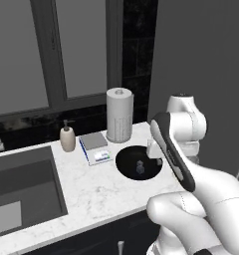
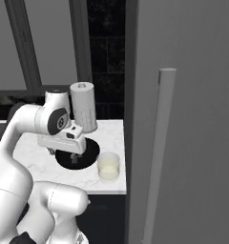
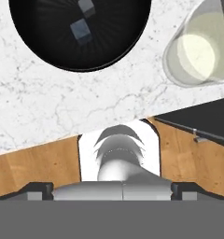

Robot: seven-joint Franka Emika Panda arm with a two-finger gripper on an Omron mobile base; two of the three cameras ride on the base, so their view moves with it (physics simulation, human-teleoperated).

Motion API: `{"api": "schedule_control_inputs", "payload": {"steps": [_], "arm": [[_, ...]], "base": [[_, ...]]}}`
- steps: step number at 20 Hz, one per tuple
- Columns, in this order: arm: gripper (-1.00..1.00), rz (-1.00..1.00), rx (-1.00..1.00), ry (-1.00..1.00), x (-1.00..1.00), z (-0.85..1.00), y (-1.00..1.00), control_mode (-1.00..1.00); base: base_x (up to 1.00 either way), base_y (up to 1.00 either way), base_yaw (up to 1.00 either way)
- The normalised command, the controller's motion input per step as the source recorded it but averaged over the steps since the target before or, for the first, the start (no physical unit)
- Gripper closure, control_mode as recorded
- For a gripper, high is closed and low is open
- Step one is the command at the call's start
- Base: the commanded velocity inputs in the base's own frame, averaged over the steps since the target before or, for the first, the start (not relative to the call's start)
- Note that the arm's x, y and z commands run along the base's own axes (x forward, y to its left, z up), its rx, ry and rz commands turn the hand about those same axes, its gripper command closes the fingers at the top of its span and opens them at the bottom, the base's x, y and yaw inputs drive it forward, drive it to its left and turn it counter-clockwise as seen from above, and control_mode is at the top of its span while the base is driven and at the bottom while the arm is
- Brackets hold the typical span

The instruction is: Grab a lemon wedge from the fridge and one ice cube from the ice bowl, and put them in the glass of lemonade.

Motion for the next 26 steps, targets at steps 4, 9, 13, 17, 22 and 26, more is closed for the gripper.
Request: {"api": "schedule_control_inputs", "payload": {"steps": [4,9,13,17,22,26], "arm": [[-1.0,0.19,0.0,0.07,0.87,-0.07,-0.28,-1.0],[-1.0,0.03,0.0,0.0,0.6,-0.16,0.13,-1.0],[-1.0,-0.02,0.0,0.0,0.73,-0.14,0.41,-1.0],[-1.0,0.0,0.01,-0.02,0.58,-0.4,0.34,-1.0],[-1.0,0.12,0.0,0.0,0.53,-0.49,-0.05,-1.0],[-1.0,0.09,0.0,0.0,0.3,-0.57,0.0,-1.0]], "base": [[0.0,0.0,0.0],[0.0,0.0,0.0],[0.0,0.0,0.0],[0.0,0.0,0.0],[0.0,0.0,0.0],[0.0,0.0,0.0]]}}
